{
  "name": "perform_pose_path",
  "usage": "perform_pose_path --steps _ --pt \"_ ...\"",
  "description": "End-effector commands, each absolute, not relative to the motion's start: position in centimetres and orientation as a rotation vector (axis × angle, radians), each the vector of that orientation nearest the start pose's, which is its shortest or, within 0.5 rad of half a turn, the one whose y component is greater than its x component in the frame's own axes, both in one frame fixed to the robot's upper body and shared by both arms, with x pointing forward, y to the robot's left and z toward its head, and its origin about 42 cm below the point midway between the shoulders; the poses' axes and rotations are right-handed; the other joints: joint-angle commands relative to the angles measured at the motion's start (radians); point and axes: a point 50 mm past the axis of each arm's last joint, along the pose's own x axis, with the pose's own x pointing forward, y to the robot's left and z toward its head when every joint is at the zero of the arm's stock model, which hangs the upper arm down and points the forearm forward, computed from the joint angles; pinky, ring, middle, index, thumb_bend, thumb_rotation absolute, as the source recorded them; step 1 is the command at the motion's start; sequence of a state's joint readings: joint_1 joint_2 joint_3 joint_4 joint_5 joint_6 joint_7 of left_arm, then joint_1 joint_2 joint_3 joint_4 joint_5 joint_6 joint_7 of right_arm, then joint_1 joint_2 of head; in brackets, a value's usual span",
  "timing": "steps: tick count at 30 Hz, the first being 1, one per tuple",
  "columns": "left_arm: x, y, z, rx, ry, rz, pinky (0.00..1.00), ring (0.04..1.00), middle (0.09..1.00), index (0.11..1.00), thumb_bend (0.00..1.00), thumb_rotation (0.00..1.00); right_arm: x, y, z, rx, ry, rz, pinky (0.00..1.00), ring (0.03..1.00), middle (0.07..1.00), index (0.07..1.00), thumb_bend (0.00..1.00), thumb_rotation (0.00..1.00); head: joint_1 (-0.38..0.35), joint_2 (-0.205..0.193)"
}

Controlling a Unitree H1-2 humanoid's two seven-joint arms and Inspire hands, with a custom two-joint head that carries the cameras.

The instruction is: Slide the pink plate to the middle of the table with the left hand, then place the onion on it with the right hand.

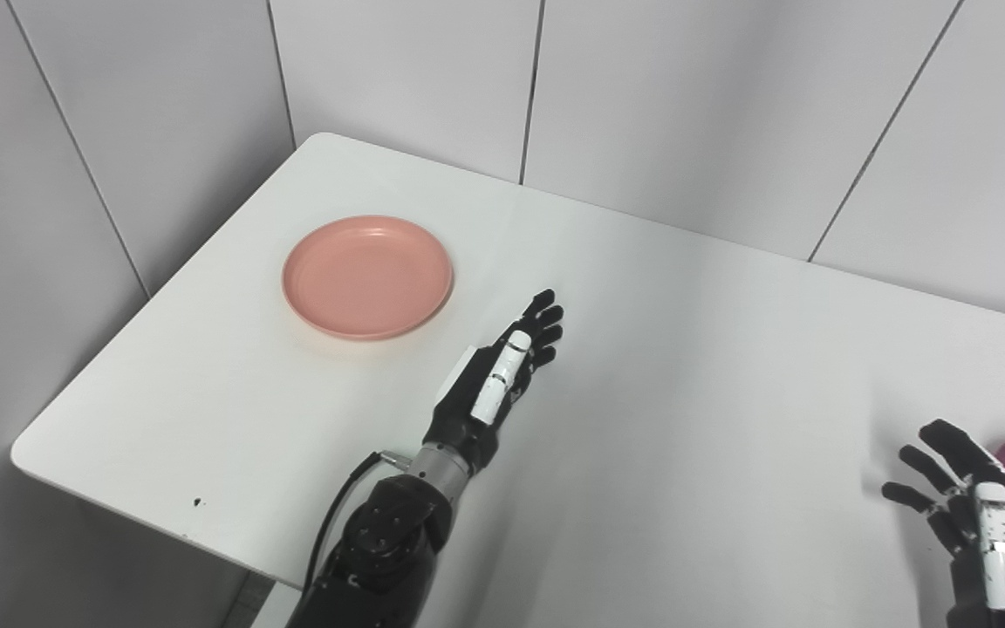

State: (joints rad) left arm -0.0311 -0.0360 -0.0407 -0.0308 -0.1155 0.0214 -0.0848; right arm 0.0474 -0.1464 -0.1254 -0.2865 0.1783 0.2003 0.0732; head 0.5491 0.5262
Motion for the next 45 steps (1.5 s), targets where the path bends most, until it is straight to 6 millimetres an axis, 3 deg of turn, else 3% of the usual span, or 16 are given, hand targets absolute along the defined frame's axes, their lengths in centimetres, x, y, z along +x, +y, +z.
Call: perform_pose_path --steps 1,14,23,30,35,45 --pt "29.7 18.0 12.9 -0.134 -0.096 -0.144 0.96 0.962 0.965 0.936 0.40 1.00 26.8 -28.2 16.5 0.016 -0.103 -0.007 0.59 0.783 0.819 0.763 0.43 0.79 -0.001 0.001" --pt "30.1 19.0 16.6 -0.119 -0.186 -0.167 1.00 0.964 0.983 0.969 0.41 1.00 26.7 -28.1 16.6 0.012 -0.102 -0.006 0.61 0.777 0.813 0.758 0.49 0.79 0.005 -0.002" --pt "29.8 19.1 18.8 -0.086 -0.222 -0.178 0.99 0.948 0.965 0.944 0.44 1.00 26.7 -28.0 16.5 0.013 -0.096 -0.013 0.62 0.785 0.814 0.764 0.53 0.78 0.003 -0.008" --pt "29.8 19.3 20.6 -0.063 -0.259 -0.180 1.00 0.961 0.973 0.948 0.45 1.00 26.8 -28.0 16.4 0.020 -0.096 -0.010 0.59 0.767 0.802 0.750 0.57 0.77 0.003 -0.011" --pt "30.4 20.0 21.4 -0.017 -0.295 -0.178 0.98 0.958 0.973 0.943 0.47 1.00 26.9 -28.0 16.2 0.016 -0.099 -0.006 0.60 0.774 0.811 0.758 0.64 0.77 -0.003 -0.015" --pt "31.8 21.7 22.5 -0.011 -0.327 -0.161 0.94 0.940 0.941 0.912 0.53 1.00 27.0 -27.8 16.2 0.031 -0.091 -0.014 0.59 0.773 0.812 0.758 0.64 0.75 -0.008 -0.023"
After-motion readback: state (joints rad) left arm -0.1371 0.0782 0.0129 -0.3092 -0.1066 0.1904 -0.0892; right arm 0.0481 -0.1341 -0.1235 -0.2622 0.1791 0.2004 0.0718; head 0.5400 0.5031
